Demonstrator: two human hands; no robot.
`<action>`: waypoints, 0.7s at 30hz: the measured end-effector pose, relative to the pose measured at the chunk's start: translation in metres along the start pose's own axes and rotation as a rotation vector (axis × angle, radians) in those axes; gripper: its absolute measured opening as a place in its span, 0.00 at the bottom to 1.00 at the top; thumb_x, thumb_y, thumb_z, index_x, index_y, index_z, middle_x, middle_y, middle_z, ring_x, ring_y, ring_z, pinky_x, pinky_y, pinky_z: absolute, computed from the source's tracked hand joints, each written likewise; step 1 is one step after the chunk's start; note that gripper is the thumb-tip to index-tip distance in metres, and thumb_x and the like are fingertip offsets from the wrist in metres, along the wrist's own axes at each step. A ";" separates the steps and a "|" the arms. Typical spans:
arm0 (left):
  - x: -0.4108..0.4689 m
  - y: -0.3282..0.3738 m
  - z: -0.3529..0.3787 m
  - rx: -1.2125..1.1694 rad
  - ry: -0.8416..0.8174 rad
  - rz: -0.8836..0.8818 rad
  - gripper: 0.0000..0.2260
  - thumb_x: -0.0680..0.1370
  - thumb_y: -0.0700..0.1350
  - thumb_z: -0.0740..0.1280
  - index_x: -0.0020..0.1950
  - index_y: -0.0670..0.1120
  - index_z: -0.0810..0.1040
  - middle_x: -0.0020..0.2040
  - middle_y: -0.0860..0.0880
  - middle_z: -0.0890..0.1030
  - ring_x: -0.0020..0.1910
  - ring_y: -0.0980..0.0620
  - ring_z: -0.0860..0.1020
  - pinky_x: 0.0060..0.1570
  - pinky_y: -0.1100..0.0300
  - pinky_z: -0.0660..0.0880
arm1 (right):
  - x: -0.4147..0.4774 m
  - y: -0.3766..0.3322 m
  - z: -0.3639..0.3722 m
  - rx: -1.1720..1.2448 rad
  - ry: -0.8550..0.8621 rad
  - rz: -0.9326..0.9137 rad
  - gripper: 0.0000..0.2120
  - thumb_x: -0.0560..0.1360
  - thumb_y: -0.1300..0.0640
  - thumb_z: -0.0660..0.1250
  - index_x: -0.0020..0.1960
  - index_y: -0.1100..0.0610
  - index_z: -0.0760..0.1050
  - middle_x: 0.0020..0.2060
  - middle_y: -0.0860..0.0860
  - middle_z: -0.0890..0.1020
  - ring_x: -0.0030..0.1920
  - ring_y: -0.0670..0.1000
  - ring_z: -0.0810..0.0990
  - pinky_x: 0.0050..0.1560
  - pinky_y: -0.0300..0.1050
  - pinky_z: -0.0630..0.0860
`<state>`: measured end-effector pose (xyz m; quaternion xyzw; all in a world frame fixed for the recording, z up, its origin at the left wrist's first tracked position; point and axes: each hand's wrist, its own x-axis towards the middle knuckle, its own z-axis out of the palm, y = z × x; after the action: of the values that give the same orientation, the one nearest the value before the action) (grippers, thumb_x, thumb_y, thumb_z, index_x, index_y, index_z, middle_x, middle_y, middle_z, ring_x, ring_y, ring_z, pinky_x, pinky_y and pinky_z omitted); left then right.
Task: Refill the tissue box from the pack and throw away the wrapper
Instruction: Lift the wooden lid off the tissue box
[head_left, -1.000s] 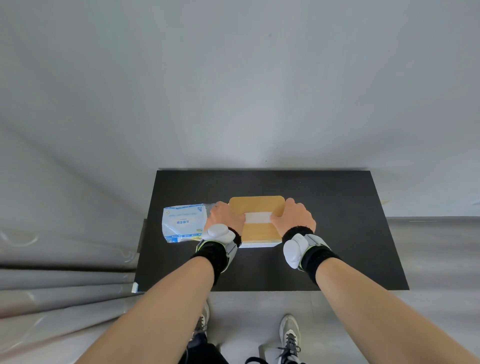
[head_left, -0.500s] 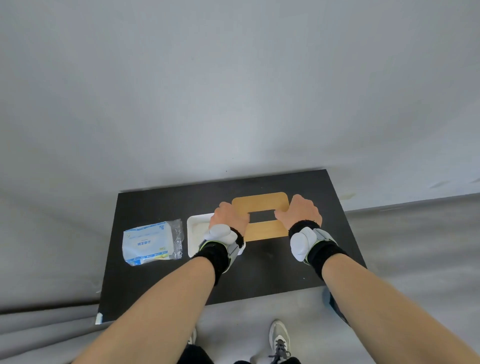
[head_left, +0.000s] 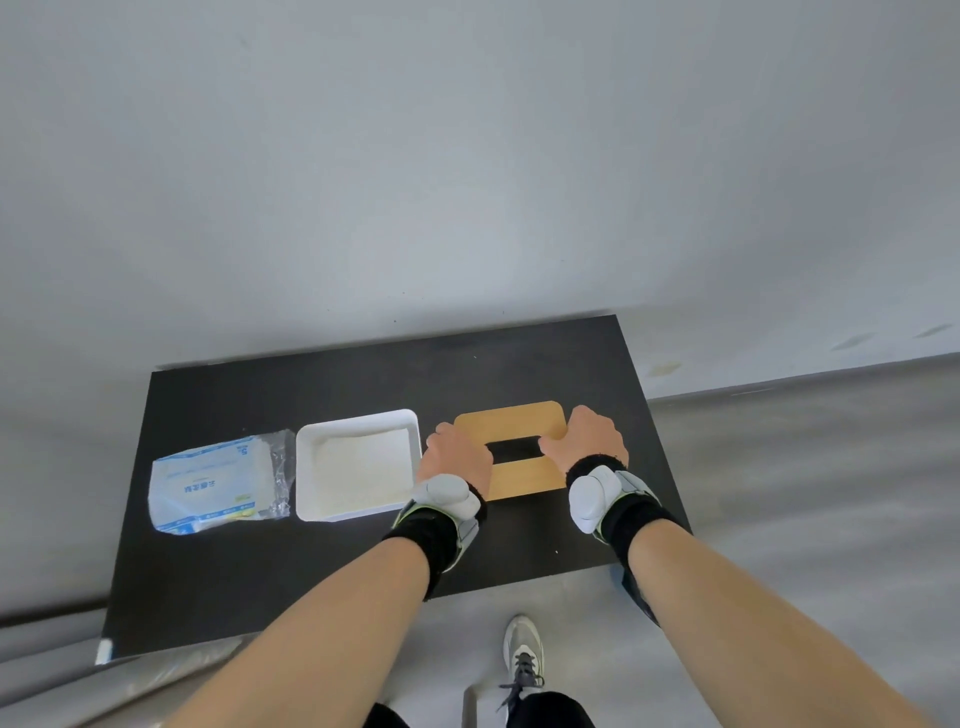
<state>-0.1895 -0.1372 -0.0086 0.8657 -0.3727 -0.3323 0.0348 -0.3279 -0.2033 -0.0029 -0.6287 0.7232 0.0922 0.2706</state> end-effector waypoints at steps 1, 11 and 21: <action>0.002 0.000 0.005 -0.003 -0.010 -0.009 0.13 0.80 0.46 0.61 0.59 0.39 0.71 0.55 0.43 0.78 0.53 0.43 0.80 0.53 0.52 0.79 | 0.004 0.003 0.004 -0.002 -0.016 0.007 0.15 0.72 0.49 0.69 0.53 0.57 0.72 0.47 0.53 0.79 0.43 0.55 0.75 0.42 0.46 0.72; 0.025 -0.001 0.033 0.140 -0.028 0.044 0.17 0.82 0.49 0.60 0.62 0.37 0.70 0.59 0.41 0.76 0.57 0.45 0.79 0.56 0.55 0.78 | 0.034 0.013 0.032 0.007 -0.059 0.033 0.12 0.72 0.50 0.69 0.46 0.56 0.69 0.39 0.51 0.73 0.41 0.56 0.74 0.40 0.46 0.71; 0.039 -0.003 0.052 0.145 -0.022 -0.029 0.18 0.81 0.52 0.63 0.62 0.40 0.69 0.59 0.43 0.77 0.56 0.45 0.81 0.51 0.56 0.77 | 0.049 0.018 0.052 -0.019 -0.060 0.020 0.14 0.73 0.47 0.70 0.45 0.56 0.69 0.40 0.52 0.73 0.41 0.55 0.74 0.40 0.46 0.71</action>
<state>-0.1992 -0.1516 -0.0717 0.8676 -0.3836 -0.3143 -0.0366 -0.3335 -0.2177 -0.0752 -0.6209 0.7202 0.1206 0.2850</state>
